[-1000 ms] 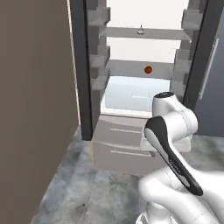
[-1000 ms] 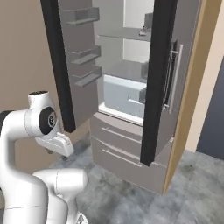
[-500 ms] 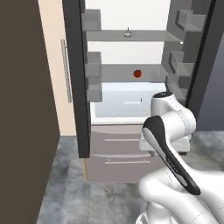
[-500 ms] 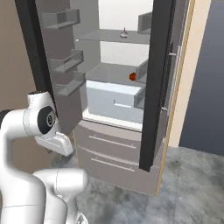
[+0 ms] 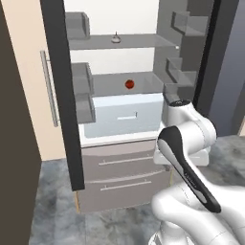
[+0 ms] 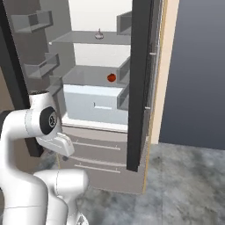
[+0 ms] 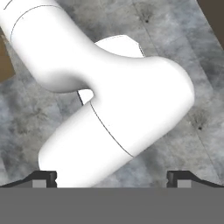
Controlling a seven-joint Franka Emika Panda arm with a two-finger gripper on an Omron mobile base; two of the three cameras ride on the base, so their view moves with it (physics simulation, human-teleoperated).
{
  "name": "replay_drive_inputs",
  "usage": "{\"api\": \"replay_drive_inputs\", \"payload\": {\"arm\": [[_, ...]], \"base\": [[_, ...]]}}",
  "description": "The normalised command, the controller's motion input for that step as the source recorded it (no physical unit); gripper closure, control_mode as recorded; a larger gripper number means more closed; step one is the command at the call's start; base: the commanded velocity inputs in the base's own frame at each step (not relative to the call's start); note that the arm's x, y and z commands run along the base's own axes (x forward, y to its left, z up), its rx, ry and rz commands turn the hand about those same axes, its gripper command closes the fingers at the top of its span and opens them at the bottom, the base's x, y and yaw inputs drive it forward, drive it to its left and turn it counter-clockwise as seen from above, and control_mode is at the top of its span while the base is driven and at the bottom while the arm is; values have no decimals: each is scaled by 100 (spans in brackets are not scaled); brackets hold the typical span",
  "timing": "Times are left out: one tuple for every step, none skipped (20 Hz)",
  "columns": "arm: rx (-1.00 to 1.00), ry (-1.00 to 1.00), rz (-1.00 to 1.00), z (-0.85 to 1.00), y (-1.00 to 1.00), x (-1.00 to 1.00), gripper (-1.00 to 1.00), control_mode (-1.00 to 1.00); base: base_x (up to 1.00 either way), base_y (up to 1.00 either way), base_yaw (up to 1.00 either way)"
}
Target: Retrieve the bottle and the shaker from the cabinet and place them next to the mixing bowl on the counter. Then add garlic from the fridge to the mixing bowl.
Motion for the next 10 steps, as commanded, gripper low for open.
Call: {"api": "replay_drive_inputs", "payload": {"arm": [[0,0,0,0,0,0,-100,100],[0,0,0,0,0,0,-100,100],[0,0,0,0,0,0,-100,100],[0,0,0,0,0,0,-100,100],[0,0,0,0,0,0,-100,100],[0,0,0,0,0,0,-100,100],[0,0,0,0,0,0,-100,100],[0,0,0,0,0,0,-100,100],[0,0,0,0,0,0,-100,100],[0,0,0,0,0,0,-100,100]], "base": [[44,5,-1],[64,0,0],[67,0,0],[58,7,0],[60,9,0],[78,0,0],[79,0,3],[74,0,2],[70,0,0],[67,0,0]]}}
